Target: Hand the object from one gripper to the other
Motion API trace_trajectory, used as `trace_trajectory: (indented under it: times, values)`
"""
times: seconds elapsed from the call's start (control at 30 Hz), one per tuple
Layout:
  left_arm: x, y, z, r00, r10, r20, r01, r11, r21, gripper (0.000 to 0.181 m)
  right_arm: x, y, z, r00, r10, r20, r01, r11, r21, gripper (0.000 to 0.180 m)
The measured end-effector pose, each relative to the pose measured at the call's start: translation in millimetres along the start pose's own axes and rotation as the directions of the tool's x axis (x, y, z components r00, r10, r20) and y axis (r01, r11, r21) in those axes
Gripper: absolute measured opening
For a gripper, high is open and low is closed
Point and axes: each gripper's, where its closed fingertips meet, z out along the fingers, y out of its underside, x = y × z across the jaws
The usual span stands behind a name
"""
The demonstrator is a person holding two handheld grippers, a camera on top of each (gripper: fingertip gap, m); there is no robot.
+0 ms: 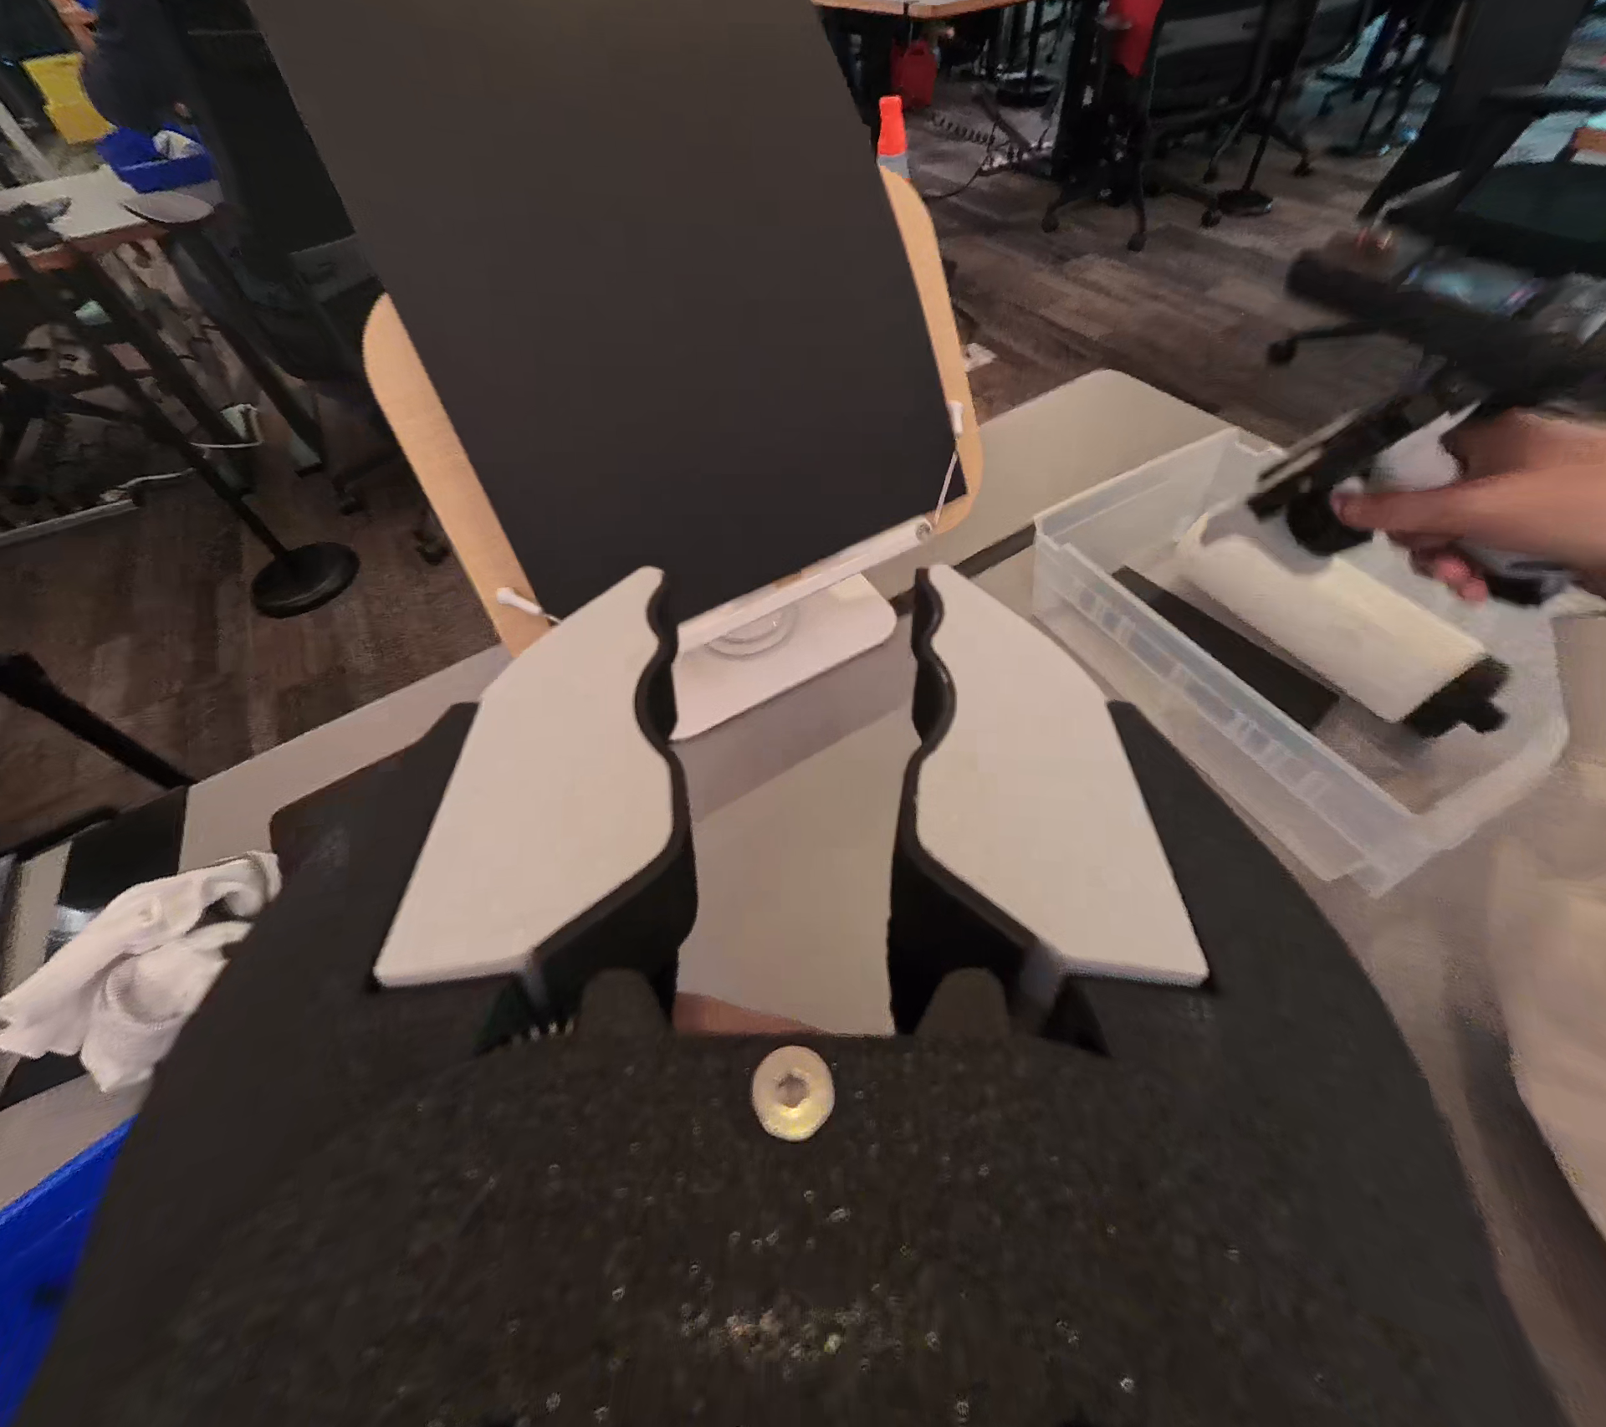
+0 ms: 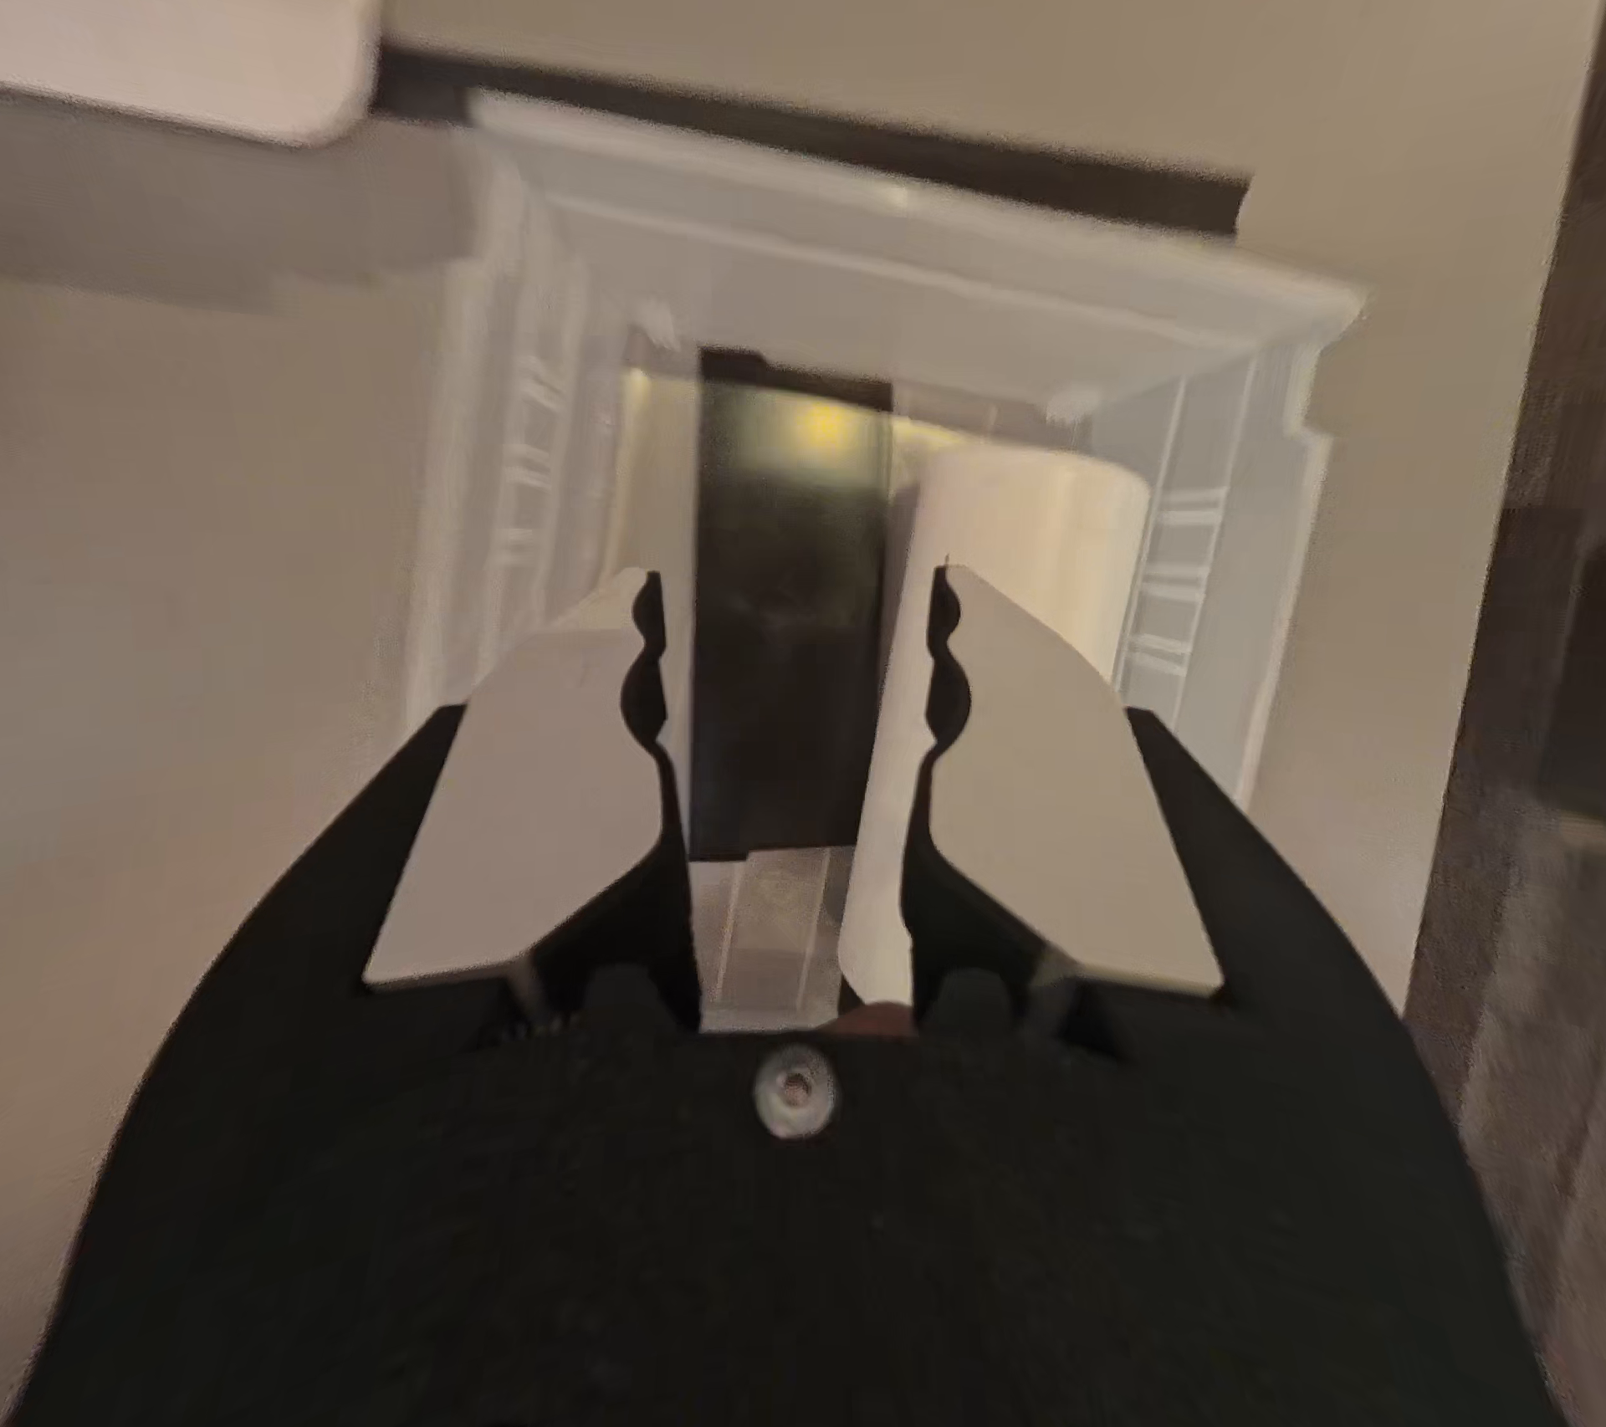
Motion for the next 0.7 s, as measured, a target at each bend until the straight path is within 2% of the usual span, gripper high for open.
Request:
trace_trajectory:
  times: [0.03,0.1,0.17,0.27,0.33,0.4,0.53,0.7]
  values:
    - [1,4,-3,1.000,0.012,-0.014,-0.012,1.000,-0.025,0.052,-6,-11,-18,1.000,-0.023,0.009,0.022,0.997,0.079,0.058]
    - [-11,11,-12,0.997,0.076,0.025,-0.073,0.992,-0.104,0.057,-17,-33,-58,0.998,-0.061,-0.001,0.059,0.967,0.248,0.058]
    - [-35,14,-29,0.981,0.147,0.123,-0.123,0.974,-0.189,0.058,-38,-52,-100,0.995,-0.091,0.029,0.071,0.907,0.415,0.056]
    - [-56,32,-62,0.963,0.203,0.175,-0.148,0.947,-0.284,0.059,-86,-71,-164,0.971,-0.198,0.134,0.069,0.770,0.635,0.053]
    - [-65,60,-83,0.968,0.185,0.171,-0.121,0.936,-0.332,0.059,-115,-76,-200,0.948,-0.274,0.164,0.066,0.669,0.740,0.050]
    - [-79,98,-99,0.971,0.141,0.195,-0.053,0.916,-0.398,0.059,-141,-76,-226,0.925,-0.339,0.173,0.067,0.594,0.802,0.044]
    - [-105,180,-116,0.967,0.010,0.255,0.124,0.853,-0.506,0.059,-182,-69,-249,0.881,-0.451,0.142,0.127,0.515,0.848,0.041]
    - [-148,254,-98,0.895,-0.166,0.414,0.391,0.737,-0.551,0.059,-214,-64,-251,0.850,-0.518,0.096,0.201,0.488,0.849,0.041]
